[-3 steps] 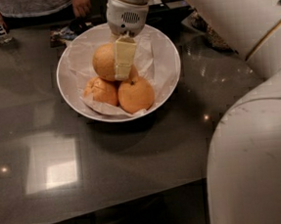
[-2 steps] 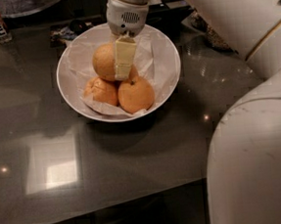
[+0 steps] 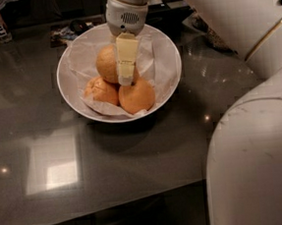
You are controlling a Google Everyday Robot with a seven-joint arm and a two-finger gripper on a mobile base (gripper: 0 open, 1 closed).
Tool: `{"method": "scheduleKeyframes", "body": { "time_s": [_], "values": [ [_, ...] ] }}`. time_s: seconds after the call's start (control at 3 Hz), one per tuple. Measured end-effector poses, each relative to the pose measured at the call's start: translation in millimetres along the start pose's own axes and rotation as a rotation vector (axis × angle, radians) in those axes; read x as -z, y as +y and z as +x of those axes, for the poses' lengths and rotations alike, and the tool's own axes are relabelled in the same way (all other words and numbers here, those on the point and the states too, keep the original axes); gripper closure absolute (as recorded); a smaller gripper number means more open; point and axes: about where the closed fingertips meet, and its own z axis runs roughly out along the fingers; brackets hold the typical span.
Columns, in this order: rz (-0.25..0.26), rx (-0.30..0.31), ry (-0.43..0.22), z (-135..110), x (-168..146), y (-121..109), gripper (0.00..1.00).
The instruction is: Pick orange from white bowl
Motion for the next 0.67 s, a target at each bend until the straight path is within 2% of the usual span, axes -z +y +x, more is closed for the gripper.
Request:
{"method": "scheduleKeyframes", "body": {
  "time_s": [0.33, 0.67],
  "values": [
    [0.000, 0.000, 0.000, 0.0, 0.0, 0.0, 0.00],
    [0.042, -0.011, 0.026, -7.3, -5.2, -3.8, 0.00]
  ]
}}
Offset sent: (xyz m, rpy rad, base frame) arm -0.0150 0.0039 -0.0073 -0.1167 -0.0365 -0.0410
